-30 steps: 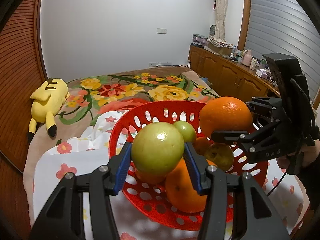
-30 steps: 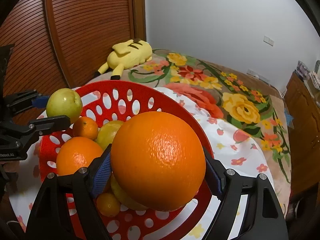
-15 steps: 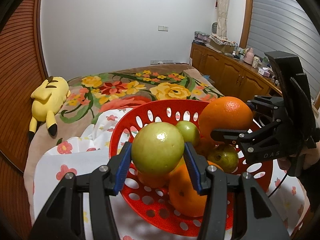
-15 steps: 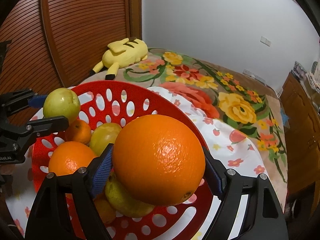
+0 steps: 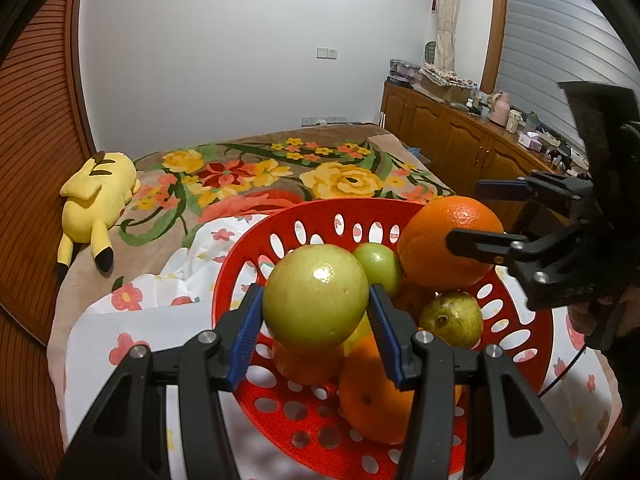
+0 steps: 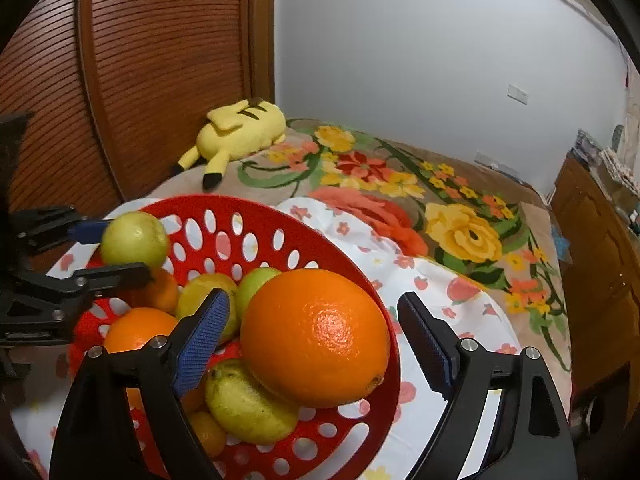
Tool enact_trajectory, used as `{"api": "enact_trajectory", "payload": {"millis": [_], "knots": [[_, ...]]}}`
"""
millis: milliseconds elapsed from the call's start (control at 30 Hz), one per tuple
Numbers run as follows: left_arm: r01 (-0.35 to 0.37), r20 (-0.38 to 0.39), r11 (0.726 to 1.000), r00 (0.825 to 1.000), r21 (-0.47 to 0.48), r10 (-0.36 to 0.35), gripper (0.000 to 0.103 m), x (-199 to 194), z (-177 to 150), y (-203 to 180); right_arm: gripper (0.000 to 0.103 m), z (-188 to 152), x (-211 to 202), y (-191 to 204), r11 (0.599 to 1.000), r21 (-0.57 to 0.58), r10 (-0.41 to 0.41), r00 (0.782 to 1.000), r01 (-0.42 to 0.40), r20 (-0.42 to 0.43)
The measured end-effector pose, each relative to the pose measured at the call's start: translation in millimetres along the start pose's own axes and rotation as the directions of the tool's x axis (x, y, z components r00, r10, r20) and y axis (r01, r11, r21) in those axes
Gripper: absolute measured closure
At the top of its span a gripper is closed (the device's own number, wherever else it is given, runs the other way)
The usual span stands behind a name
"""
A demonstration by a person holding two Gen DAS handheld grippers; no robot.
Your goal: Organize fruits
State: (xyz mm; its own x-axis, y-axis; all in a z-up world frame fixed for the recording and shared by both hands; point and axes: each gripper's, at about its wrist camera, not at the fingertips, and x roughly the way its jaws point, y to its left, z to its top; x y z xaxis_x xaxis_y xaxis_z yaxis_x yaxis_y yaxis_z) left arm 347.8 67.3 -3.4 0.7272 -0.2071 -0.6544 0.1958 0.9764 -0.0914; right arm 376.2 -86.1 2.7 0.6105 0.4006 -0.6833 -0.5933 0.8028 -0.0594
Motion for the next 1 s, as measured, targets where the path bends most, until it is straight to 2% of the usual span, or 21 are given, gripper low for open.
{"api": "enact_trajectory", "payload": {"millis": [533, 600, 767, 1000], "knots": [[-0.015, -0.039, 1.000, 0.999, -0.001, 0.015, 0.050, 24.2, 12.6, -0.3, 0.015, -23.0, -28.4, 4.3, 0.999, 0.039, 0.033, 0.999, -0.033, 0.020], [-0.020, -0.024, 1.000, 1.000, -0.004, 0.020, 0.044, 21.2, 14.6, -0.9, 0.015, -24.4, -31.8, 5.2, 0.998, 0.042, 0.034, 0.999, -0.035, 0.023], [-0.035, 0.002, 0.999, 0.999, -0.010, 0.035, 0.042, 6.2, 12.7, -3.9, 0.015, -28.8, -42.3, 9.8, 0.998, 0.049, 0.041, 0.999, -0.043, 0.031], [-0.030, 0.023, 0.999, 0.999, -0.022, 0.031, 0.042, -26.3, -8.6, -9.0, 0.015, -45.7, -61.7, 20.3, 0.996, 0.081, 0.031, 0.997, -0.036, 0.064]]}}
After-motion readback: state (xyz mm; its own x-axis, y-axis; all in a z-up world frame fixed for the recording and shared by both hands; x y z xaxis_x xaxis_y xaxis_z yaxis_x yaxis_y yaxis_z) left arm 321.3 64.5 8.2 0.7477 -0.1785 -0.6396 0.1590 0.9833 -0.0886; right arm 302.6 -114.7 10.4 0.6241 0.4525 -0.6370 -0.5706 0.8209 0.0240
